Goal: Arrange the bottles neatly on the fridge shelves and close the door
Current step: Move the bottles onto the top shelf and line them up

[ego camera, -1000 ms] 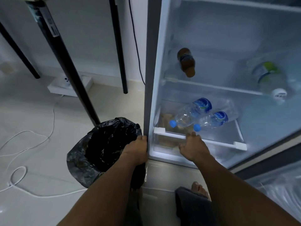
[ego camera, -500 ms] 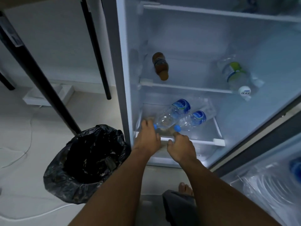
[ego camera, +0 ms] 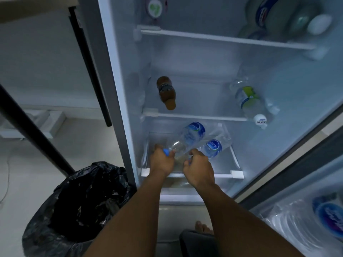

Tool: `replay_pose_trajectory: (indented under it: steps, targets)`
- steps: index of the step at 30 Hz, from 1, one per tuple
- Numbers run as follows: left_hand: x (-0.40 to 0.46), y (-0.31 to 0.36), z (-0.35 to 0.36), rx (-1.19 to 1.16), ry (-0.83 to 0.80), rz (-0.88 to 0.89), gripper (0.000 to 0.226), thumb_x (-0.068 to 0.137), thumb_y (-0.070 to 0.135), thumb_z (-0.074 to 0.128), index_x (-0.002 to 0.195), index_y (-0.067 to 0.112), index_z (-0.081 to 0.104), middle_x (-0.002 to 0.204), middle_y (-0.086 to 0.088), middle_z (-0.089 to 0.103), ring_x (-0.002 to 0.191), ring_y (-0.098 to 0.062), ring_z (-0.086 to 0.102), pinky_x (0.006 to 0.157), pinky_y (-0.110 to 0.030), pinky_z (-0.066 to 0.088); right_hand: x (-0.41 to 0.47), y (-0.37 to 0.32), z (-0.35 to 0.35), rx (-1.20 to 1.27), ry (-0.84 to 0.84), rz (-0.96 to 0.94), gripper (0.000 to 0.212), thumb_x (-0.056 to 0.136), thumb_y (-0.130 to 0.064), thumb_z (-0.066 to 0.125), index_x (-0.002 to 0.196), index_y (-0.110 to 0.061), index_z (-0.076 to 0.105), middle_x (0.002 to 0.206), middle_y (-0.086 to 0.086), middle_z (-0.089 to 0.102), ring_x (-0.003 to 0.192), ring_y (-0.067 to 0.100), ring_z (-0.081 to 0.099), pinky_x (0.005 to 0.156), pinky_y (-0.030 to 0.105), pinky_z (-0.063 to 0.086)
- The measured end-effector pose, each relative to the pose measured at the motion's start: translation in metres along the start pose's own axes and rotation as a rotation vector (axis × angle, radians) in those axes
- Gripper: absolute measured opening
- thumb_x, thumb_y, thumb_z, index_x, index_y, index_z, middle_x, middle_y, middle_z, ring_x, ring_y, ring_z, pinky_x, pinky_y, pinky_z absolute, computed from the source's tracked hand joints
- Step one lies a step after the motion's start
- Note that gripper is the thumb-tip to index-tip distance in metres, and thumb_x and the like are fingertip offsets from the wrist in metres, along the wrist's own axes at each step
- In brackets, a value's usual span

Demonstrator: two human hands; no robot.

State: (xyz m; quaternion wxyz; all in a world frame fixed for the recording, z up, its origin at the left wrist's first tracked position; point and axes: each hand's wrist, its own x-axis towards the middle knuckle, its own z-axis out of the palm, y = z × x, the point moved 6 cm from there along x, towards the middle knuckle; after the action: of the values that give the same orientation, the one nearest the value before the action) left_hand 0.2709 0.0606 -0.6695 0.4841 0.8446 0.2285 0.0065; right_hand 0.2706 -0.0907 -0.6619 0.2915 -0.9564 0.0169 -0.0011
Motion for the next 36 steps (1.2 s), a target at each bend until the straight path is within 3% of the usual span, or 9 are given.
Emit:
replay_pose_trajectory:
  steps: [4, 6, 9, 13, 16, 19, 23, 31, 36]
  targets:
    - [-0.02, 0.035, -0.038, -0.186, 0.159, 0.293, 0.026, 0.09, 0.031, 0.065, 0.092, 0.011, 0.049, 0.09, -0.01, 0.06, 0.079, -0.021, 0.059, 0.066, -0.029, 0.046, -0.006, -0.007, -0.003, 0.055, 0.037, -0.018, 0.062, 0.085, -0.025, 0.07, 0.137, -0.016, 0.038, 0.137, 0.007, 0.042, 0.117, 0.027, 0.056, 0.094, 0.042, 0.053]
    - [-0.035, 0.045, -0.051, -0.187, 0.21, 0.451, 0.022, 0.09, 0.03, 0.065, 0.092, 0.014, 0.05, 0.095, -0.006, 0.054, 0.08, -0.008, 0.053, 0.07, -0.019, 0.046, -0.007, -0.007, -0.004, 0.105, 0.068, -0.011, 0.078, 0.083, -0.027, 0.074, 0.145, -0.017, 0.029, 0.145, 0.008, 0.032, 0.126, 0.03, 0.049, 0.097, 0.044, 0.052]
    - [-0.06, 0.06, -0.066, -0.199, 0.213, 0.627, 0.02, 0.091, 0.028, 0.065, 0.102, 0.016, 0.054, 0.106, -0.003, 0.047, 0.092, -0.004, 0.051, 0.08, -0.018, 0.048, -0.016, -0.009, -0.007, 0.217, 0.087, -0.015, 0.092, 0.078, -0.03, 0.08, 0.149, -0.016, 0.024, 0.144, 0.008, 0.033, 0.131, 0.028, 0.045, 0.099, 0.041, 0.05]
    - [-0.089, 0.094, -0.087, -0.166, 0.197, 0.78, 0.022, 0.092, 0.025, 0.065, 0.107, 0.011, 0.057, 0.103, -0.001, 0.054, 0.093, -0.012, 0.055, 0.082, -0.019, 0.044, -0.028, -0.022, -0.028, 0.373, 0.159, -0.045, 0.092, 0.071, -0.027, 0.086, 0.144, -0.015, 0.032, 0.141, 0.006, 0.038, 0.128, 0.022, 0.046, 0.101, 0.031, 0.044]
    - [-0.108, 0.117, -0.109, -0.065, 0.19, 0.88, 0.025, 0.092, 0.023, 0.064, 0.112, 0.008, 0.059, 0.104, -0.002, 0.058, 0.095, -0.012, 0.054, 0.084, -0.008, 0.036, -0.039, -0.031, -0.048, 0.418, 0.141, -0.077, 0.091, 0.067, -0.026, 0.086, 0.143, -0.017, 0.036, 0.141, 0.003, 0.041, 0.125, 0.017, 0.046, 0.097, 0.023, 0.041]
    - [-0.128, 0.138, -0.131, -0.009, 0.155, 0.903, 0.031, 0.093, 0.028, 0.062, 0.117, 0.01, 0.058, 0.109, -0.003, 0.059, 0.1, -0.015, 0.056, 0.09, -0.02, 0.043, -0.062, -0.04, -0.062, 0.403, 0.088, -0.146, 0.089, 0.064, -0.039, 0.085, 0.138, -0.024, 0.039, 0.134, -0.003, 0.051, 0.12, 0.016, 0.053, 0.098, 0.032, 0.049]
    - [-0.171, 0.172, -0.147, 0.032, 0.105, 0.961, 0.037, 0.092, 0.035, 0.062, 0.119, 0.01, 0.058, 0.111, -0.004, 0.061, 0.101, -0.02, 0.059, 0.092, -0.042, 0.05, -0.107, -0.043, -0.105, 0.47, 0.18, -0.152, 0.079, 0.062, -0.043, 0.086, 0.128, -0.029, 0.045, 0.123, -0.008, 0.057, 0.11, 0.012, 0.058, 0.091, 0.03, 0.051]
    - [-0.287, 0.226, -0.106, 0.122, -0.123, 1.153, 0.038, 0.089, 0.039, 0.064, 0.111, 0.009, 0.062, 0.105, -0.008, 0.065, 0.093, -0.023, 0.064, 0.086, -0.042, 0.054, -0.241, 0.024, -0.175, 0.447, 0.363, -0.007, 0.086, 0.064, -0.057, 0.081, 0.137, -0.037, 0.041, 0.131, -0.01, 0.056, 0.116, 0.009, 0.058, 0.094, 0.035, 0.054]
    - [-0.367, 0.238, -0.062, 0.084, -0.241, 1.224, 0.037, 0.09, 0.036, 0.065, 0.112, 0.006, 0.062, 0.107, -0.01, 0.066, 0.096, -0.025, 0.063, 0.086, -0.044, 0.053, -0.312, 0.077, -0.22, 0.369, 0.439, 0.109, 0.086, 0.064, -0.06, 0.079, 0.136, -0.029, 0.043, 0.134, -0.005, 0.057, 0.12, 0.016, 0.058, 0.097, 0.038, 0.052]
